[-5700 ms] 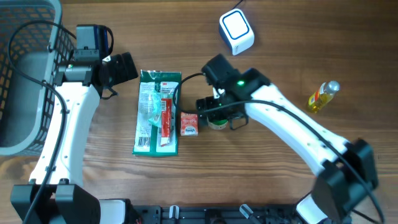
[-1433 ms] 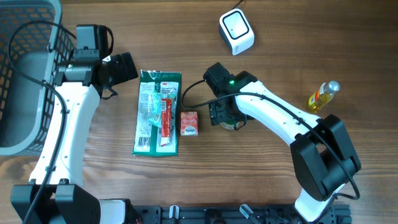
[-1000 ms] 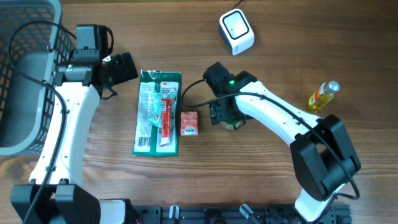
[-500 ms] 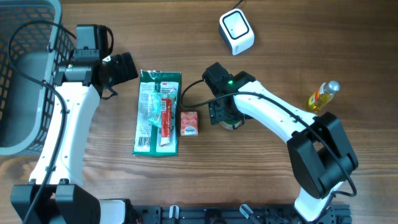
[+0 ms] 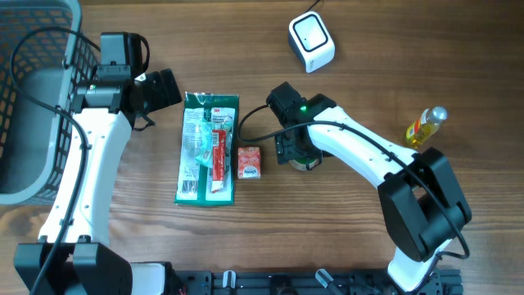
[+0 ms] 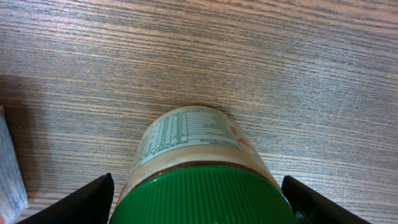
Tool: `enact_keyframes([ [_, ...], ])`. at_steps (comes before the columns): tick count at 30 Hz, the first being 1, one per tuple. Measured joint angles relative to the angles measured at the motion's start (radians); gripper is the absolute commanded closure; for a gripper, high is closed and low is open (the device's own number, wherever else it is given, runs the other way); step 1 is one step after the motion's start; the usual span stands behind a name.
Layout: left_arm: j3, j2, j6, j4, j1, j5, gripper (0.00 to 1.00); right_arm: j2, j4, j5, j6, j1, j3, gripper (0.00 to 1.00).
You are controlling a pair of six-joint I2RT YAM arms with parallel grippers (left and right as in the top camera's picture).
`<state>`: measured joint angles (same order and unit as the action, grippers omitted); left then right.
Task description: Scan the item barcode
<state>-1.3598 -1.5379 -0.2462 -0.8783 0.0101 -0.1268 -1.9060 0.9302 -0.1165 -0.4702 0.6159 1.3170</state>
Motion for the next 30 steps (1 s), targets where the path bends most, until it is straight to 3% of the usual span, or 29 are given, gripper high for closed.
enact_keyframes([
  [30, 0.000, 0.000, 0.000, 0.000, 0.000, 0.000, 0.00, 0.000, 0.003, 0.001, 0.000, 0.000, 0.000, 0.18],
])
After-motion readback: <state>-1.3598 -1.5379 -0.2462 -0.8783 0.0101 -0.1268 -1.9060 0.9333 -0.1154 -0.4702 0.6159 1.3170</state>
